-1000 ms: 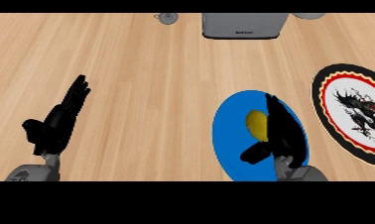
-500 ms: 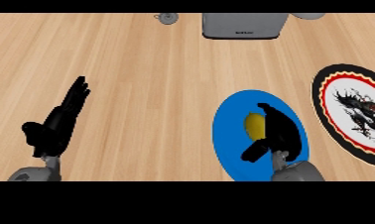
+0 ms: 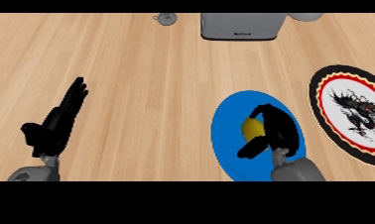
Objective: Pick the lemon from the plate and place it in the plate
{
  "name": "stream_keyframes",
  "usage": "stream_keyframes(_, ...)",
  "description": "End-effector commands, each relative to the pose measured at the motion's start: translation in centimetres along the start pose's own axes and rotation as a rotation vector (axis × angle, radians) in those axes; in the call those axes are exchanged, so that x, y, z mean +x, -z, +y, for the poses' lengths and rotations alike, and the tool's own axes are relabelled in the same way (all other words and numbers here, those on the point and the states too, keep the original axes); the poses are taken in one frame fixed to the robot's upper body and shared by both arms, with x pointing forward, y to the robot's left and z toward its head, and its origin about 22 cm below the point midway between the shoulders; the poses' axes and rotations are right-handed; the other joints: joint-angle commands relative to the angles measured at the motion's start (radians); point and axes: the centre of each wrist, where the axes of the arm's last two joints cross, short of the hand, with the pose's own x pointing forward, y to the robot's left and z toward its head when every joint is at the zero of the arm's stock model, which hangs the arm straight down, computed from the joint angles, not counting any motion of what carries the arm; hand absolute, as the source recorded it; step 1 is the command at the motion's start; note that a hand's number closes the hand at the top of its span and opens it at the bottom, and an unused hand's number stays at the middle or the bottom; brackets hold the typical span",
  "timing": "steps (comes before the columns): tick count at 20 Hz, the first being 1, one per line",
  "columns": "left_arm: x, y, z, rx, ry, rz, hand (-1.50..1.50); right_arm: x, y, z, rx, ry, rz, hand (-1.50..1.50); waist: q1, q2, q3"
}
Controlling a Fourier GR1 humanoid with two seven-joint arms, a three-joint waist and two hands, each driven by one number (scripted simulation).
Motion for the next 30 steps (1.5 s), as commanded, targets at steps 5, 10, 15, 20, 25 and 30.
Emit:
stream_keyframes(5,0.2,-0.3,0.6,0.050,-0.004,0.014,0.00,-9.5,-1.0,-4.6,-0.223,-0.094,-0.006,1.50,-0.036,0.003,0.013)
stream_keyframes(10,-1.3,-2.0,2.0,0.129,-0.024,0.062,0.00,-21.7,-2.3,-11.1,-0.380,-0.129,0.216,1.50,-0.150,-0.013,0.016)
stream_keyframes(15,-1.3,-2.4,1.8,0.117,-0.007,0.058,0.00,-29.2,-6.8,-16.0,-0.474,-0.058,0.142,1.50,-0.120,-0.011,0.016)
stream_keyframes(20,-1.0,-2.4,1.0,0.087,-0.017,0.038,0.00,-35.2,-12.2,-19.7,-0.602,-0.026,0.079,1.50,-0.087,-0.006,0.014)
stream_keyframes(25,-1.5,-3.0,0.3,0.033,-0.001,0.029,0.00,-37.8,-16.9,-22.9,-0.779,0.002,0.019,1.50,-0.046,0.002,0.012)
stream_keyframes(30,-0.6,0.7,0.1,0.009,-0.013,0.022,0.00,-36.0,-15.9,-25.2,-0.792,0.080,-0.032,1.50,-0.013,0.011,0.011)
